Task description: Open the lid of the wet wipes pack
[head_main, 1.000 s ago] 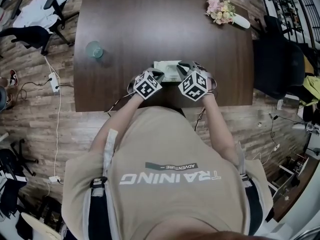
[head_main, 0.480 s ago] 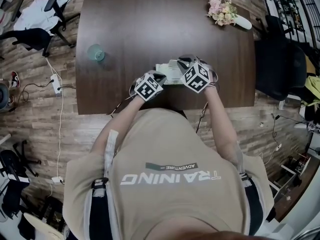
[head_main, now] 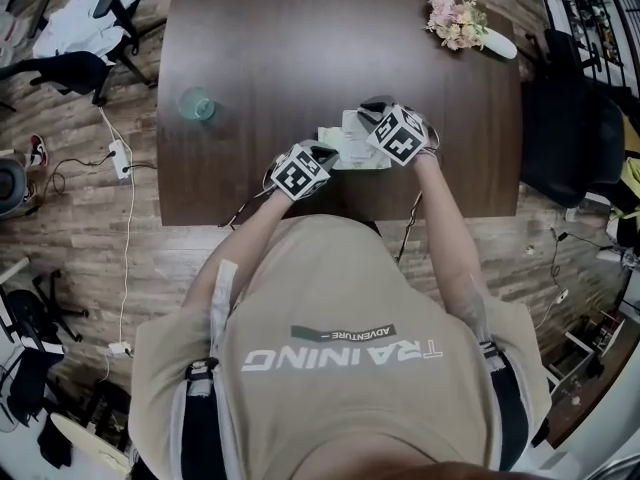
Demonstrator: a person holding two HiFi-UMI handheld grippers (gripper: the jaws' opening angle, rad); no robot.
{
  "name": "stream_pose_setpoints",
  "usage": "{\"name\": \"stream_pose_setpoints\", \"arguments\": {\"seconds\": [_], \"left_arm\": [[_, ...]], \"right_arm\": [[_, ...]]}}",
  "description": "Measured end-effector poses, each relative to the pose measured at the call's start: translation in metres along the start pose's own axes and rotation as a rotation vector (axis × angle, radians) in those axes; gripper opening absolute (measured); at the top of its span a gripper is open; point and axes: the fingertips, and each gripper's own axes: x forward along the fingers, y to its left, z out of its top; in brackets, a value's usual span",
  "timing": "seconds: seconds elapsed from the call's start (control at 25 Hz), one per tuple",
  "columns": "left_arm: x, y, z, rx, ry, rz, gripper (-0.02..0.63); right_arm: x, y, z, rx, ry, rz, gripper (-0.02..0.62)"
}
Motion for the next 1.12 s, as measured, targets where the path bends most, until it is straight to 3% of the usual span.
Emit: {"name": "stream_pose_setpoints", "arguments": {"seconds": [0.16, 0.48, 0.96, 1.12], "left_arm": [[0.0, 0.001, 0.001, -0.027, -0.001, -0.006, 0.009], [0.0, 0.001, 0.0, -0.032, 0.018, -0.014, 0.009], [-0.001, 0.002, -0.002, -0.041, 0.027, -0.016, 0.009], [0.0, 0.003, -0.004, -0.052, 0.025, -0.01, 0.009]], "right_arm": [[0.01, -0.004, -0.004, 0.016, 0.002, 0.045, 0.037], [0.031, -0.008, -0.018, 0.144, -0.027, 0.123, 0.046], [0.046, 0.004, -0.025, 0.156, -0.058, 0.116, 0.046], [0.051, 0.013, -0.033, 0.17, -0.004, 0.15, 0.018]]}}
